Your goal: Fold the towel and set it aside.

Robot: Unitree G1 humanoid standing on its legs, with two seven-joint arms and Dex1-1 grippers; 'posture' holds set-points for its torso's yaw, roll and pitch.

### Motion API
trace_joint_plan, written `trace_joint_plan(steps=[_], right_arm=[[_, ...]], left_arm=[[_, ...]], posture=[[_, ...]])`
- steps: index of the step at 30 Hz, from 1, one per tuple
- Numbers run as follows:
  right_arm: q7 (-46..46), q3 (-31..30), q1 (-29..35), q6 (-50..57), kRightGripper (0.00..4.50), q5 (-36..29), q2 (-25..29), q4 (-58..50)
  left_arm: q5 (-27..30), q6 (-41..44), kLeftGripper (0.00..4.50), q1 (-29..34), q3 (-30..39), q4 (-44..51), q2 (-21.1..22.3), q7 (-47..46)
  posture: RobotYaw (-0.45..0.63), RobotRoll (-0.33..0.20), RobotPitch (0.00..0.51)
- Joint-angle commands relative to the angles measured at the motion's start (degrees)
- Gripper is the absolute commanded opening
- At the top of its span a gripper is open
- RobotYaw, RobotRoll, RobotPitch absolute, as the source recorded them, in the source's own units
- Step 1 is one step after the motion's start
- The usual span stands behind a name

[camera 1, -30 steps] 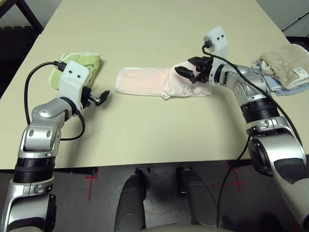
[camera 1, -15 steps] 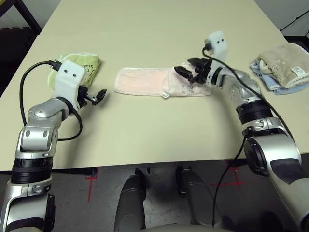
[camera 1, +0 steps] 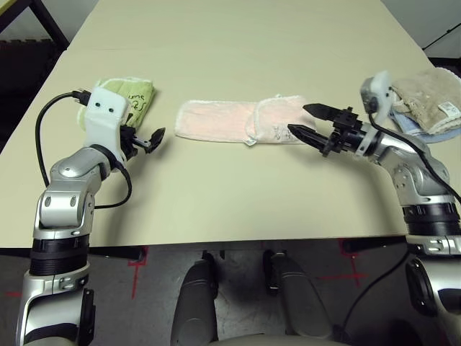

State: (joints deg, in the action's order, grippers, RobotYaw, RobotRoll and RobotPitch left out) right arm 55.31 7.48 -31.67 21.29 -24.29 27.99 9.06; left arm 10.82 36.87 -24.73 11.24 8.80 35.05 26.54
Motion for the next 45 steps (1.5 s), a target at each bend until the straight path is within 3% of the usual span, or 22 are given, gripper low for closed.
trace_joint_plan(steps=[1, 7, 12, 23, 26, 29, 33, 36, 45], right_arm=[[1.4, 1.8, 2.1, -1.4, 4.47, -1.6, 1.4, 0.3], [3.1, 2.2, 3.9, -3.2, 4.47, -1.5, 3.9, 2.3], [4.4, 2.7, 2.9, -6.5, 4.47, -1.4, 3.7, 3.9], [14.8, -0.1, 0.1, -20.4, 4.47, 2.3, 6.0, 12.7], [17.1, -0.9, -1.1, -24.3, 4.47, 3.3, 6.2, 15.7], [18.5, -1.2, -2.3, -26.9, 4.47, 3.9, 6.1, 18.0], [19.6, -1.4, -3.6, -28.8, 4.47, 4.2, 6.0, 19.9], [20.0, -1.6, -4.6, -29.3, 4.47, 4.4, 5.9, 20.6], [21.1, -1.9, -4.6, -29.2, 4.47, 3.9, 5.6, 19.9]], left_arm=[[1.5, 2.2, 4.5, 0.2, 0.8, 2.5, -0.6, -0.8], [2.7, 4.6, 4.5, 1.7, 1.8, 7.6, -2.4, -3.4], [2.8, 1.4, 4.5, 3.2, 0.9, 11.1, -3.1, -3.3], [7.7, 3.8, 4.5, 3.1, 2.0, 11.0, -4.2, -2.3], [8.2, 0.6, 4.5, 4.0, 2.8, 12.0, -6.1, -3.3], [8.3, 1.7, 4.5, 5.8, 2.0, 13.7, -5.1, -2.2], [10.4, 6.5, 4.5, 6.8, 3.3, 15.0, -5.9, -3.9], [13.1, 14.5, 4.5, 6.7, 4.8, 16.9, -8.0, -7.6], [20.9, 34.9, 4.5, -0.1, 12.0, 17.2, -21.7, -19.0]], posture=[[-0.13, 0.0, 0.213], [-0.13, 0.0, 0.219], [-0.13, 0.0, 0.218], [-0.13, 0.0, 0.22], [-0.13, 0.0, 0.22], [-0.13, 0.0, 0.22], [-0.13, 0.0, 0.22], [-0.12, 0.0, 0.219], [-0.14, 0.0, 0.216]])
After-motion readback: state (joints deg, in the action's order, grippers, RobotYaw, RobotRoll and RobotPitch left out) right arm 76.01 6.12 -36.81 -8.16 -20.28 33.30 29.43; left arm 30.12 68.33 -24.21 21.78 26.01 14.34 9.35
